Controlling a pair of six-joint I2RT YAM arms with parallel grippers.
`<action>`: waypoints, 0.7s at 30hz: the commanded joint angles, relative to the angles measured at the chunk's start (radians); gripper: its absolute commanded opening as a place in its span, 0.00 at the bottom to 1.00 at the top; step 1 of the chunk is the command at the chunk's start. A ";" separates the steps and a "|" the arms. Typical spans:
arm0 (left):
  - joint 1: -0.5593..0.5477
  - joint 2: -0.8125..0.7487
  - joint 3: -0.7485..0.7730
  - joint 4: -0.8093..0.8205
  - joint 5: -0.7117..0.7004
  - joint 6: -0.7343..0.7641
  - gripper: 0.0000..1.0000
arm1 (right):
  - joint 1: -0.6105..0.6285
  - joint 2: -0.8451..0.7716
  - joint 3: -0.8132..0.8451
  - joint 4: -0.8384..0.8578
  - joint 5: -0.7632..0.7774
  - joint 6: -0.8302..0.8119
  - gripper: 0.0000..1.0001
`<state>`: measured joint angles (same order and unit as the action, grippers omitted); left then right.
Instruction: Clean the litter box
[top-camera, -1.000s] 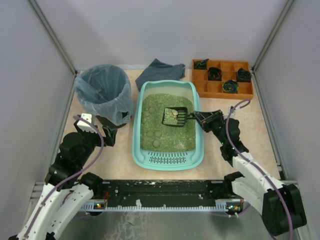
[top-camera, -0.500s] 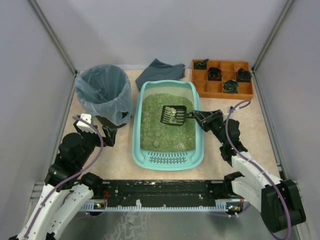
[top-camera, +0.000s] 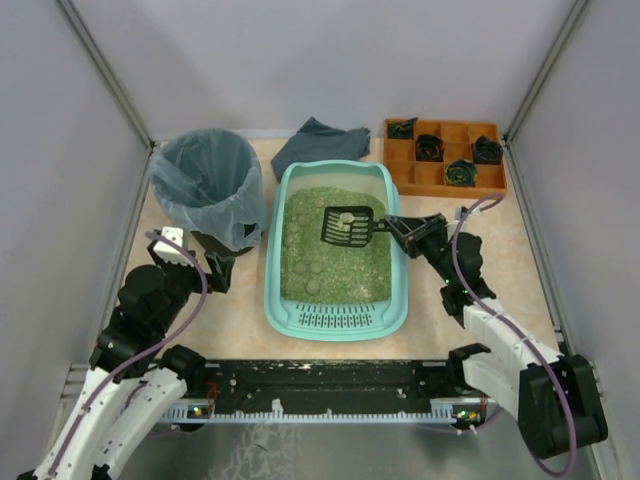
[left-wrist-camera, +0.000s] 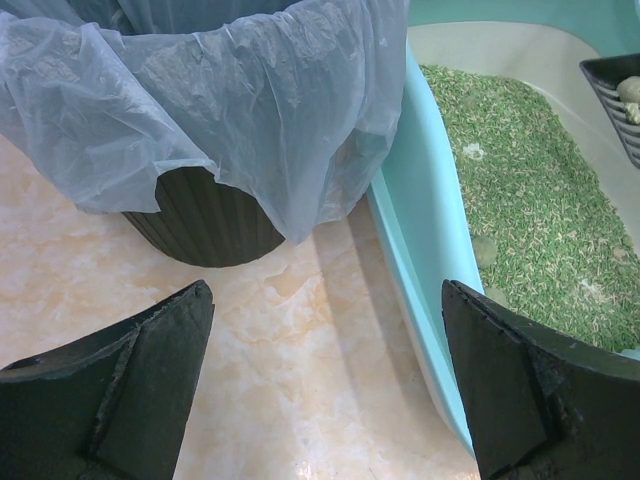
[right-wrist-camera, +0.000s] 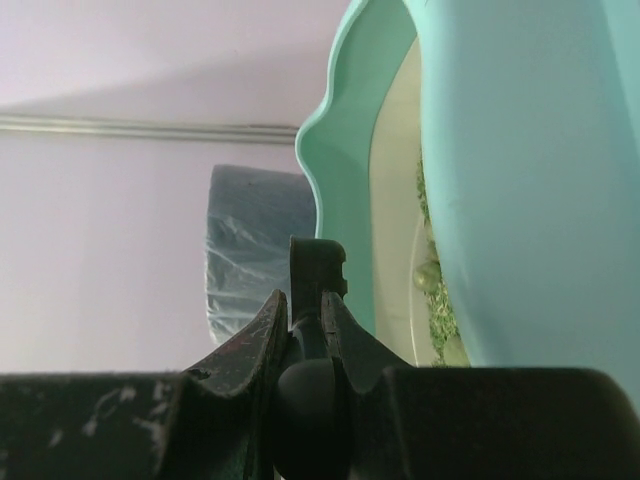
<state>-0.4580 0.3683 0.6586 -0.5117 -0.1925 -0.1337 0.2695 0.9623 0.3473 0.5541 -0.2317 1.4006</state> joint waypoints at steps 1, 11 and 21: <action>0.004 -0.009 0.000 0.022 -0.003 0.001 1.00 | 0.010 0.008 0.030 0.107 -0.001 0.029 0.00; 0.005 0.004 0.001 0.024 0.002 0.003 1.00 | 0.033 0.014 0.095 0.032 -0.006 -0.002 0.00; 0.005 0.000 0.001 0.024 0.004 0.005 1.00 | 0.071 0.121 0.116 0.107 -0.020 -0.011 0.00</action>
<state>-0.4580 0.3721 0.6586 -0.5087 -0.1928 -0.1337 0.2615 1.0183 0.3981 0.5488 -0.2226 1.4017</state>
